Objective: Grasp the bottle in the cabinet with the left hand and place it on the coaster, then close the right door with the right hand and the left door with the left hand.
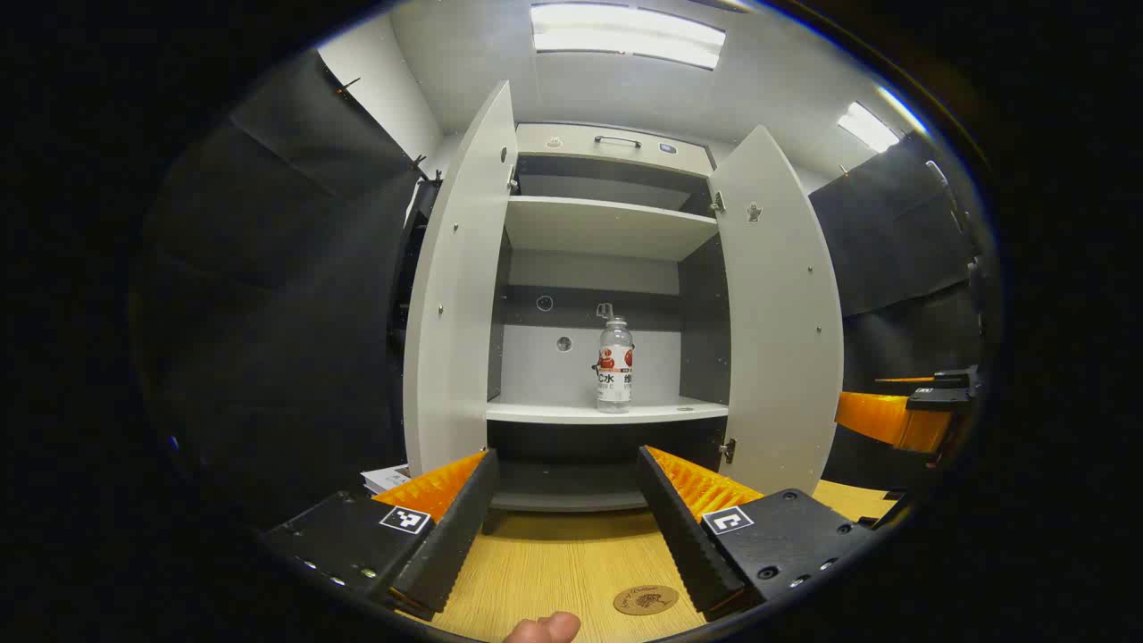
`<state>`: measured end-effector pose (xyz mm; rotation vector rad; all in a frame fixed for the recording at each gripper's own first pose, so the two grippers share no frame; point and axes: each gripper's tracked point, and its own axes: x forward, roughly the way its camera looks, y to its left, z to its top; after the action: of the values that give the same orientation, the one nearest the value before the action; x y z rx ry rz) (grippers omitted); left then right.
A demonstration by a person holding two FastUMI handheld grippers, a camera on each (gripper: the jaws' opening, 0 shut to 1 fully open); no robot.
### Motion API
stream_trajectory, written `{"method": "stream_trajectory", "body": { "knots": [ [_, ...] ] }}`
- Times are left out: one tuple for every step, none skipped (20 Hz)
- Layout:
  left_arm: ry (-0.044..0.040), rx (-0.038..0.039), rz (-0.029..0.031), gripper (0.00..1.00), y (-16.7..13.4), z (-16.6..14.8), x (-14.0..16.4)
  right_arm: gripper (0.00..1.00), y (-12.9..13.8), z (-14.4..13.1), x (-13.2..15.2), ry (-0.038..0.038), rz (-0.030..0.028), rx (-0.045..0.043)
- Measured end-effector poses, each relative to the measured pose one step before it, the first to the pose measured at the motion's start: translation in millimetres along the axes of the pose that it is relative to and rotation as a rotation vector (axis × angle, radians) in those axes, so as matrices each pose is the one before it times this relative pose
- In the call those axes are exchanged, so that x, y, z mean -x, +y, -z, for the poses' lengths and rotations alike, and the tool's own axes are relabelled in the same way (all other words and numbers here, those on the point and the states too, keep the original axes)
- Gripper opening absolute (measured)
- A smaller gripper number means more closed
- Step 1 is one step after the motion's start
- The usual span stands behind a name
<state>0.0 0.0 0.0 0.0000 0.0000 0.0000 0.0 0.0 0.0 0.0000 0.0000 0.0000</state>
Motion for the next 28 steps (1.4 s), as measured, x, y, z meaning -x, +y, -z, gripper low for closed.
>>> {"method": "stream_trajectory", "body": {
  "knots": [
    [-0.00366, 0.00364, -0.00153, 0.95, -0.17, -1.18, 0.32, 0.99, 0.20, 0.47, -0.45, -0.00068, 0.00042, -0.00299],
    [-0.00149, 0.00372, 0.00039, 0.95, 0.17, -0.08, 0.16, 0.99, 0.62, 1.10, -0.50, -0.00027, -0.00073, -0.00090],
    [0.00161, 0.00198, -0.00091, 0.95, 0.36, 1.06, -1.00, 0.99, -0.20, 0.90, -0.77, 0.00124, 0.00162, 0.00188],
    [0.00377, 0.00037, -0.00007, 0.94, 0.24, 0.85, -0.35, 0.99, -0.43, 1.61, -1.06, 0.00507, 0.00320, 0.00333],
    [0.00268, 0.00038, 0.00097, 0.94, -0.21, 0.52, -0.62, 0.99, -0.61, 1.01, -0.48, 0.00309, 0.00244, 0.00164],
    [0.00268, 0.00131, 0.00177, 0.95, -0.09, 0.41, -0.95, 0.99, -0.80, -0.01, 0.00, 0.00072, 0.00155, -0.00027],
    [-0.00147, 0.00184, 0.00057, 0.95, -0.61, -0.08, 0.10, 0.99, -0.24, 0.70, -0.86, 0.00092, 0.00344, -0.00158],
    [-0.00161, 0.00128, 0.00154, 0.95, -0.08, -0.44, -0.66, 0.99, -0.99, 0.07, -0.63, 0.00137, 0.00222, -0.00090],
    [-0.00156, 0.00136, 0.00122, 0.95, -0.48, -0.05, -0.95, 0.99, -0.32, 0.95, -0.17, 0.00206, 0.00199, 0.00024],
    [-0.00088, 0.00057, 0.00156, 0.95, -0.42, -0.08, -0.09, 0.99, 0.12, 0.94, -0.80, 0.00169, 0.00148, 0.00157],
    [-0.00138, 0.00032, 0.00162, 0.95, -0.20, -0.81, -0.12, 0.99, -0.07, -0.28, -0.96, 0.00107, 0.00144, 0.00133],
    [-0.00052, 0.00039, 0.00106, 0.95, -0.25, 0.60, -0.79, 0.99, -0.50, 0.90, -0.25, 0.00123, 0.00016, 0.00021],
    [0.00111, 0.00087, 0.00129, 0.99, -0.25, 0.24, -0.19, 0.99, 0.55, -0.48, -1.24, 0.00035, -0.00076, -0.00066],
    [0.00202, 0.00141, 0.00118, 0.95, -0.06, 0.27, 0.43, 0.99, 0.28, 0.19, -0.80, -0.00014, -0.00037, -0.00060],
    [0.00202, 0.00111, 0.00004, 0.95, -0.17, 0.36, -0.48, 0.99, 0.13, -0.32, -0.55, -0.00035, 0.00017, -0.00014],
    [-0.00027, 0.00108, 0.00036, 0.95, -0.22, 0.07, -0.48, 0.96, 0.36, 0.39, -0.08, -0.00001, -0.00085, 0.00014],
    [-0.00070, 0.00062, 0.00014, 0.95, 0.07, -0.06, -0.43, 0.96, -0.13, -0.47, -0.13, -0.00080, -0.00087, 0.00057],
    [0.00024, 0.00082, 0.00113, 0.95, -0.30, 0.18, -0.59, 0.96, 0.21, -0.07, -1.08, -0.00144, 0.00062, 0.00089],
    [0.00114, 0.00120, 0.00125, 0.95, -0.10, 0.48, -0.05, 0.96, -0.12, 0.05, -0.42, 0.00138, 0.00066, 0.00068],
    [-0.00057, 0.00098, 0.00069, 0.95, 0.00, -0.31, -0.55, 0.99, 0.39, -0.15, -0.48, 0.00083, -0.00085, 0.00051],
    [-0.00339, 0.00133, 0.00142, 0.95, -0.25, -0.83, -0.97, 0.99, -0.10, 0.08, -0.11, 0.00020, -0.00097, 0.00114],
    [-0.00521, 0.00161, 0.00446, 0.95, -0.69, -0.93, -1.72, 0.99, 0.56, 0.54, 0.03, 0.00104, -0.00074, 0.00209],
    [-0.00596, 0.00217, 0.00598, 0.95, -0.75, -2.25, -5.13, 0.99, 0.07, -0.25, -0.59, 0.00067, -0.00059, 0.00223],
    [-0.00482, 0.00269, 0.01090, 0.95, -1.64, -2.12, -8.03, 0.99, -0.04, 0.89, -0.13, 0.00185, -0.00127, 0.00171],
    [0.00054, 0.00300, 0.01523, 0.95, -3.08, -1.49, -8.21, 0.99, 0.64, -0.79, -0.38, 0.00130, -0.00078, 0.00236],
    [0.00520, 0.00361, 0.01746, 0.99, -4.54, -0.66, -7.32, 0.96, 0.51, 0.88, -0.28, 0.00082, -0.00022, 0.00282],
    [0.00764, 0.00224, 0.02221, 0.99, -5.52, -1.07, -8.83, 0.99, 0.37, -0.75, 0.14, 0.00014, 0.00004, 0.00354],
    [0.00191, -0.00137, 0.02031, 0.94, -4.15, -1.58, -11.33, 0.99, 0.06, -0.26, 0.09, -0.00139, 0.00058, 0.00369]
  ]
}}
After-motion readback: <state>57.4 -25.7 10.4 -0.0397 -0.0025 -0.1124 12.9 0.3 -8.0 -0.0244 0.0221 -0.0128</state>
